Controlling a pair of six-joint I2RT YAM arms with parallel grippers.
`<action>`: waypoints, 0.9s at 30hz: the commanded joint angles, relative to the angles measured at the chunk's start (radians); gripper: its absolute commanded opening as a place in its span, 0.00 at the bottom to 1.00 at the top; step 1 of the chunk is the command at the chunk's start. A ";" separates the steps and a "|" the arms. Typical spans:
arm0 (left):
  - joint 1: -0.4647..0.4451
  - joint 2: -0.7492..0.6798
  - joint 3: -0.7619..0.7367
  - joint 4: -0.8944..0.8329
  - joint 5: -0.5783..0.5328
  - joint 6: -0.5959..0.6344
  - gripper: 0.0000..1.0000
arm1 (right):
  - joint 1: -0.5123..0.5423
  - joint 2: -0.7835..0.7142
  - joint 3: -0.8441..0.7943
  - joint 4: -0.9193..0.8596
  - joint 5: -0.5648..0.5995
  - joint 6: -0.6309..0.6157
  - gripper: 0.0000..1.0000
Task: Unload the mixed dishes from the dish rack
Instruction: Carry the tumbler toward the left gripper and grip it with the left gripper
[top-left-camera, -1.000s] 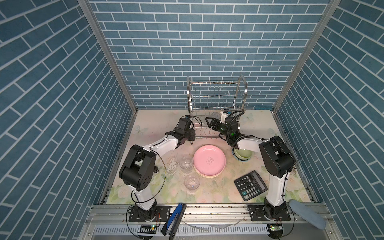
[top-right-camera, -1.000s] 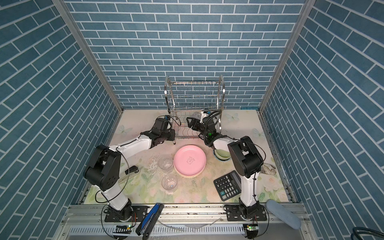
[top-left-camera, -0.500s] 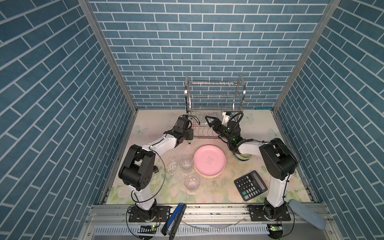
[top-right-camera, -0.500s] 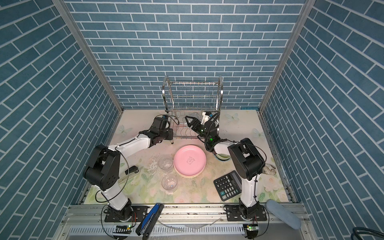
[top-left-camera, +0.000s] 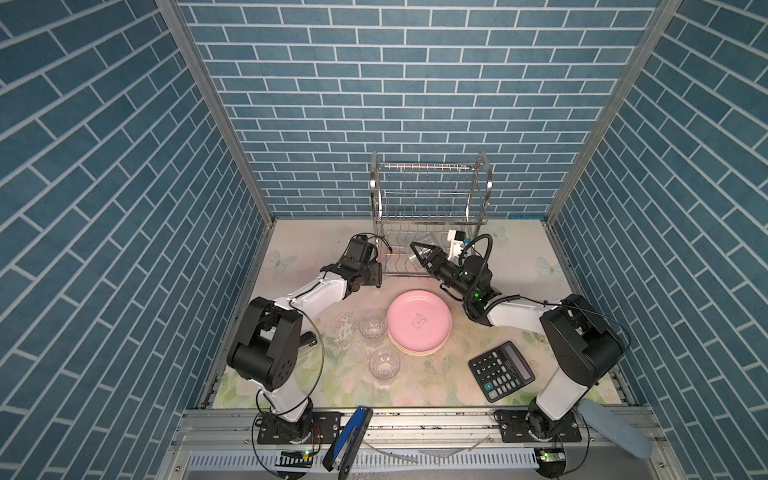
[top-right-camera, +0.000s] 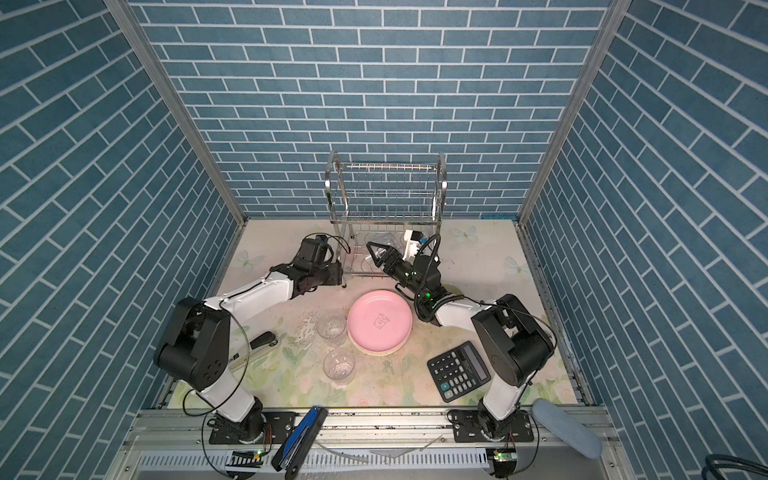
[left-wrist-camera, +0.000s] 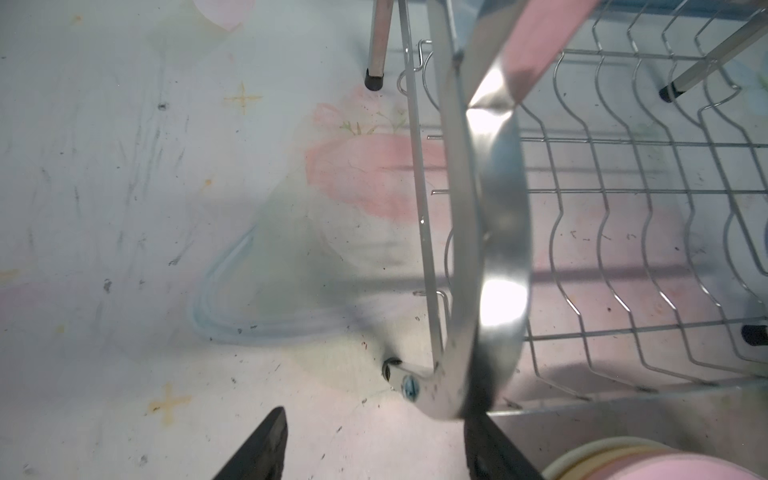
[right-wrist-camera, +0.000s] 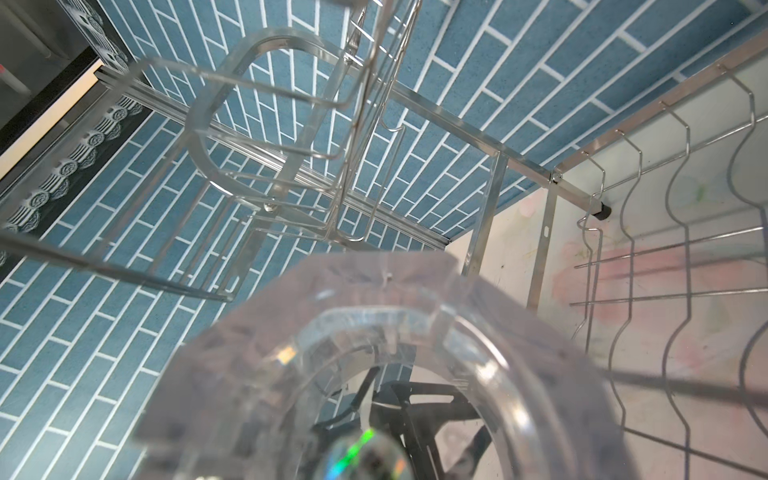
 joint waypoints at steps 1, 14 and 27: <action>0.004 -0.097 -0.037 -0.037 -0.024 -0.012 0.71 | 0.018 -0.078 -0.057 0.033 0.019 -0.004 0.12; -0.157 -0.538 -0.234 -0.105 -0.059 -0.074 0.85 | 0.063 -0.433 -0.284 -0.185 0.134 -0.071 0.12; -0.567 -0.580 -0.359 0.347 0.023 -0.144 0.92 | 0.078 -0.505 -0.355 -0.105 0.131 0.082 0.11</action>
